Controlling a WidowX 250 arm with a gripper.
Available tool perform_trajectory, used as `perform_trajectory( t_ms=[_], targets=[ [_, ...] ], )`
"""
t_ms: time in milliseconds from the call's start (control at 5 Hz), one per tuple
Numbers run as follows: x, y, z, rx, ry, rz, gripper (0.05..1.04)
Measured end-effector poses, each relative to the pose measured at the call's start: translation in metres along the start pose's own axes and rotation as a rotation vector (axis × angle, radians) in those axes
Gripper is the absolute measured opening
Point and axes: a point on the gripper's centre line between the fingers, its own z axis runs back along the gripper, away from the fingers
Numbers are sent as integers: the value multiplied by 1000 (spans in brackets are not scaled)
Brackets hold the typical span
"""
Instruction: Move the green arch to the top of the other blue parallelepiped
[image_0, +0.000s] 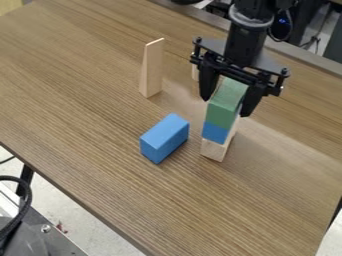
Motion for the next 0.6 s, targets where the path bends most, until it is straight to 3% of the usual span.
perform_trajectory(
  t_ms=[200,600],
  targets=[
    [0,0,0,21,-7,-16,1002],
    [0,2,5,27,-18,-45,1000]
  ],
)
